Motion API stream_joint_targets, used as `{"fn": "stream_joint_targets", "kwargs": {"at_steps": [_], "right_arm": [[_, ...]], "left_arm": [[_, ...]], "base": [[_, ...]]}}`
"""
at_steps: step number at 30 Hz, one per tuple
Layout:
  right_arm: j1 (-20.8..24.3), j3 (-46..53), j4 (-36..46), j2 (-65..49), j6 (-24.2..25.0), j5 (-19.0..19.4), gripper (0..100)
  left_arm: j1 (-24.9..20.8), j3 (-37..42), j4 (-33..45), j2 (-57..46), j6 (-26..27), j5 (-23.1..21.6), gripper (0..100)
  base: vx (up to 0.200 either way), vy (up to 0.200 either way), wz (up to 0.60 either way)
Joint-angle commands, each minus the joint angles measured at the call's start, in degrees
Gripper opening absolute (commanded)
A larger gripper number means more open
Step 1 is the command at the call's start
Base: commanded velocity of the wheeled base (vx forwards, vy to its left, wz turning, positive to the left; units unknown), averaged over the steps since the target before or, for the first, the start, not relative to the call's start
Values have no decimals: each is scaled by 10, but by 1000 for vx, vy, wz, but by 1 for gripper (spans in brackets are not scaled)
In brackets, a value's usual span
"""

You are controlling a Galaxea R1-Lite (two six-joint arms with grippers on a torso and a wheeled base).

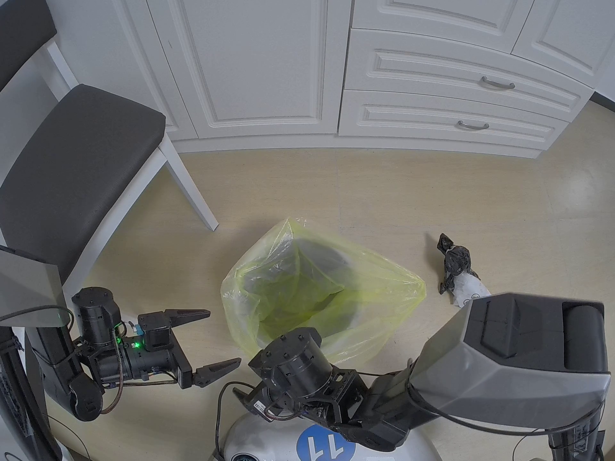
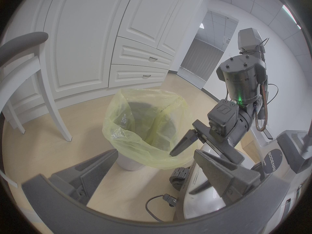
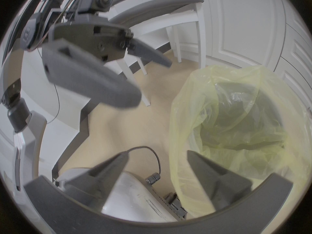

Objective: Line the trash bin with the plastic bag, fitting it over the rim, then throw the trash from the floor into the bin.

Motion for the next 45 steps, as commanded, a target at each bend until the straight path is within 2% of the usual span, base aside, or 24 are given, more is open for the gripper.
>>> {"fn": "stream_joint_targets", "kwargs": {"at_steps": [1,3,8,11,15,17,19,21,22,23,25,26,28,30,32,33,36,37,38,41,43,44,45], "right_arm": [[23,40,-35,-18,22,-5,100],[28,59,-43,-31,25,-14,100],[54,150,-83,-117,36,-89,100],[71,207,-107,-172,39,-96,100],[107,291,-136,-248,42,-97,100],[108,325,-149,-270,37,-98,100],[92,363,-167,-292,25,-103,100],[48,362,-185,-304,8,-99,100],[36,358,-191,-305,2,-96,100],[17,340,-211,-306,-5,-96,100],[-2,323,-230,-300,-10,-96,100],[-16,318,-236,-298,-11,-97,100],[-38,316,-238,-294,-11,-95,100],[-64,306,-237,-282,-11,-88,100],[-100,274,-241,-254,-11,-76,100],[-100,274,-241,-254,-11,-76,100],[-139,224,-242,-211,-11,-75,100],[-139,224,-242,-211,-11,-75,100],[-160,200,-242,-182,-12,-75,100],[-186,161,-241,-142,-22,-75,100],[-192,154,-241,-135,-24,-75,100],[-219,120,-236,-100,-34,-74,100],[-221,115,-236,-96,-35,-74,100]], "left_arm": [[3,-2,0,7,0,1,100],[6,-3,-1,7,0,1,100],[32,-5,0,-14,-1,2,100],[37,-2,0,-34,-15,3,100],[35,6,0,-74,-88,4,100],[33,0,0,-84,-120,12,100],[28,-15,1,-97,-163,47,100],[10,-41,1,-92,-187,105,100],[3,-51,1,-89,-192,126,100],[-16,-74,1,-75,-199,173,100],[-41,-105,1,-48,-201,228,100],[-60,-126,2,-29,-200,271,100],[-83,-148,4,-2,-197,319,100],[-101,-167,9,18,-192,346,100],[-116,-186,20,26,-184,353,100],[-116,-186,20,26,-184,353,100],[-132,-232,96,15,-156,355,100],[-132,-232,96,15,-156,355,100],[-132,-248,151,-3,-137,355,100],[-132,-276,233,-16,-120,362,100],[-132,-281,243,-16,-118,366,100],[-135,-314,275,-8,-113,405,100],[-136,-320,276,-4,-113,413,100]], "base": [[0,0,0],[0,0,0],[0,0,0],[0,0,0],[0,0,0],[0,0,0],[0,0,0],[0,0,0],[0,0,0],[0,0,0],[0,0,0],[0,0,0],[0,0,0],[0,0,0],[0,0,0],[0,0,0],[0,0,0],[0,0,0],[0,0,0],[0,0,0],[0,0,0],[0,0,0],[0,0,0]]}}
